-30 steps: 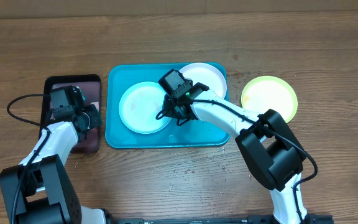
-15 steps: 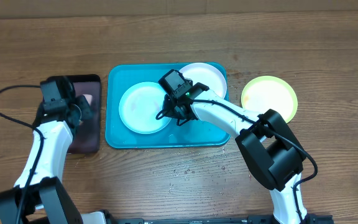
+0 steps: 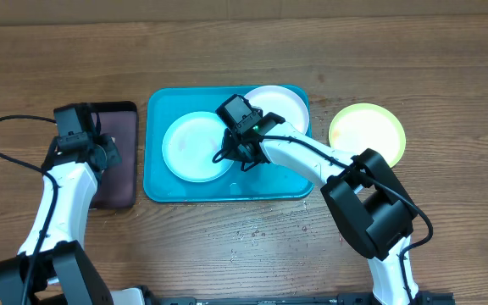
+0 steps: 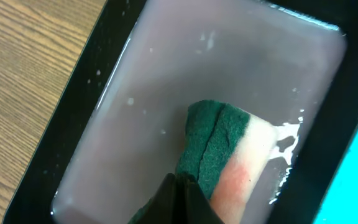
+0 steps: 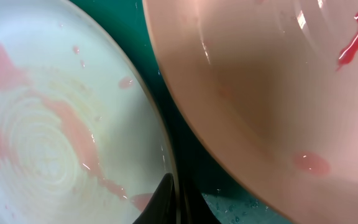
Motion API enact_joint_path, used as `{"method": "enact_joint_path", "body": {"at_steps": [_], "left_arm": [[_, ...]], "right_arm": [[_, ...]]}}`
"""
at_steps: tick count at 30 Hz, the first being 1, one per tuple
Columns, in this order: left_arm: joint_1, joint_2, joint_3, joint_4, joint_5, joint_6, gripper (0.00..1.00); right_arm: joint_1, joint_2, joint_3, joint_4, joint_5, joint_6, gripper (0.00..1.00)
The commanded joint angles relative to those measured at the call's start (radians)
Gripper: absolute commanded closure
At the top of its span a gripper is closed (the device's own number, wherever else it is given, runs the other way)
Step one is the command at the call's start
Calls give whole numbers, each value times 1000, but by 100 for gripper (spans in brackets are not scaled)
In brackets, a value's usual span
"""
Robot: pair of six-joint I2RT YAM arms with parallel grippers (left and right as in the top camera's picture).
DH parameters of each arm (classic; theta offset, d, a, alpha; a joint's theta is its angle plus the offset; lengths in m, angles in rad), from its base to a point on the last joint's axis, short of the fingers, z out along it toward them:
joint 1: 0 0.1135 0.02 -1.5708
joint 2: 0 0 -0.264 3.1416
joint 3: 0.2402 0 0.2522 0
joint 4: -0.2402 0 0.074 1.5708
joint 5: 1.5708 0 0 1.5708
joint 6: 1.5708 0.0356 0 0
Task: Clean dirty plates on tray and stack at the side
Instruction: 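Dip the sponge into the water basin with the left gripper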
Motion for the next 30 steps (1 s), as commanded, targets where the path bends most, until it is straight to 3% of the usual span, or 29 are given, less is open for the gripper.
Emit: {"method": "enact_joint_path", "body": {"at_steps": [1, 2, 6, 15, 23, 30], "left_arm": [[3, 12, 17, 2, -39, 4, 79], [3, 12, 17, 2, -34, 4, 73], [4, 12, 17, 1, 26, 4, 69], [4, 18, 15, -30, 48, 4, 64], [3, 100, -5, -48, 206, 103, 72], [3, 176, -5, -62, 193, 117, 73]], "right_arm": [[5, 15, -10, -19, 11, -15, 96], [5, 15, -10, -19, 11, -15, 96], [5, 15, -10, -19, 11, -15, 96], [5, 15, -10, -19, 11, -15, 96], [5, 15, -10, -19, 11, -15, 96], [5, 15, -10, -19, 11, -15, 96]]}}
